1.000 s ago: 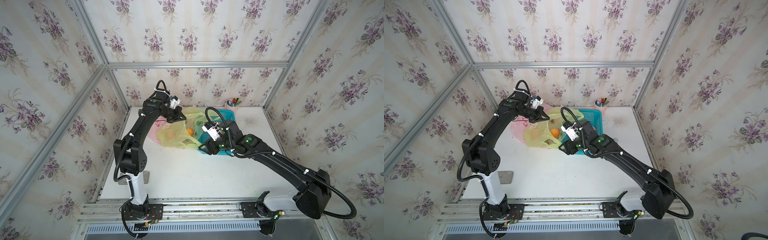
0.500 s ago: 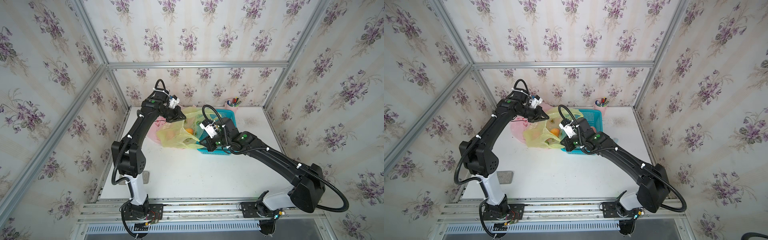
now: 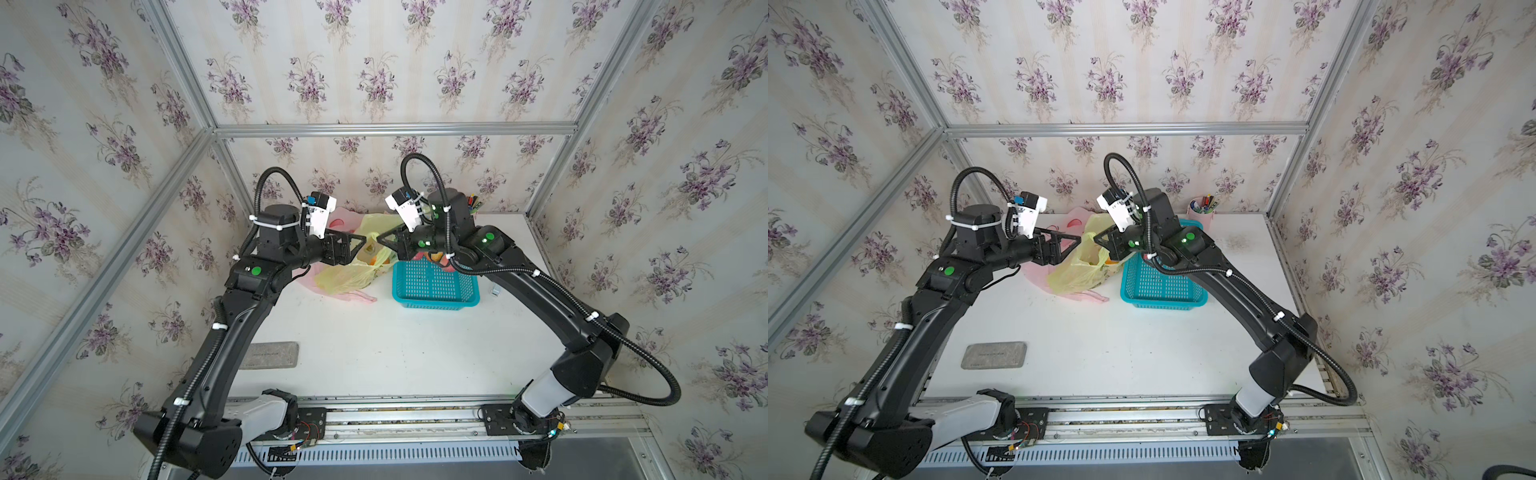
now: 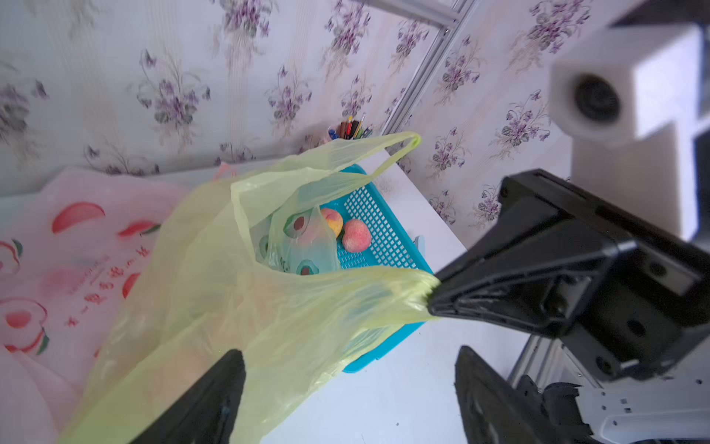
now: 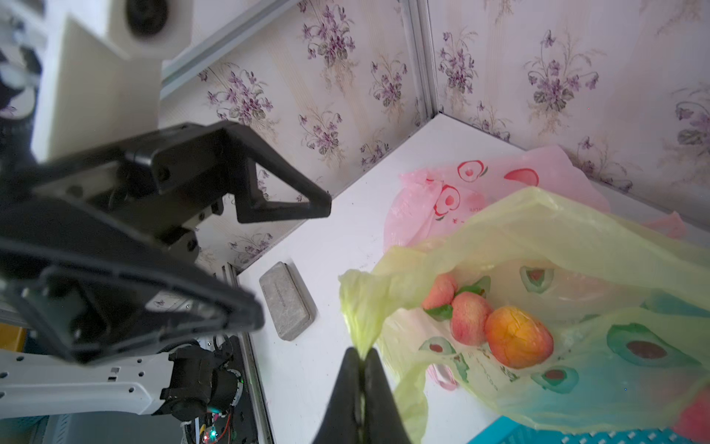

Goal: Place the peach into a plastic bag & tie a knot
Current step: Adjust the plastic bag at the center of the board.

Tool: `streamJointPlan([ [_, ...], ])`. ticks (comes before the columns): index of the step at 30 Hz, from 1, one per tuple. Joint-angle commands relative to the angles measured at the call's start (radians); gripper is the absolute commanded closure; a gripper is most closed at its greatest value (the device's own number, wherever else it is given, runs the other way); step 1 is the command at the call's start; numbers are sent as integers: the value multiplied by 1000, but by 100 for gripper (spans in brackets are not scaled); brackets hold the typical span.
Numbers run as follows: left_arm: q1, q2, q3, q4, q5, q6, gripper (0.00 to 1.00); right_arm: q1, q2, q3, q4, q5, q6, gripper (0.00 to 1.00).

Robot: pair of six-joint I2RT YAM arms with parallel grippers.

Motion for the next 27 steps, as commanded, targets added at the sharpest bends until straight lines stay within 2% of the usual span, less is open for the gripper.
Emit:
streamJointPlan([
  [1, -24, -74, -71, 223, -94, 112, 4, 7, 55, 103, -56, -61, -12, 100],
  [5, -61, -70, -59, 230, -94, 171, 1, 13, 116, 195, -88, -90, -9, 100],
  [8, -119, -61, -62, 227, -190, 237, 1, 15, 136, 225, -102, -106, -6, 100],
  [11, -154, -39, -60, 231, -230, 276, 1, 15, 137, 227, -97, -116, 1, 100],
  [16, -169, 11, -84, 269, -247, 268, 1, 15, 136, 232, -86, -143, 17, 100],
  [18, -171, 13, -119, 322, -247, 245, 5, 16, 133, 231, -80, -156, 23, 100],
  [22, -173, 35, -175, 417, -251, 193, 21, 15, 131, 233, -64, -169, 45, 100],
  [27, -193, 62, -206, 482, -267, 154, 44, 14, 133, 233, -50, -173, 67, 100],
])
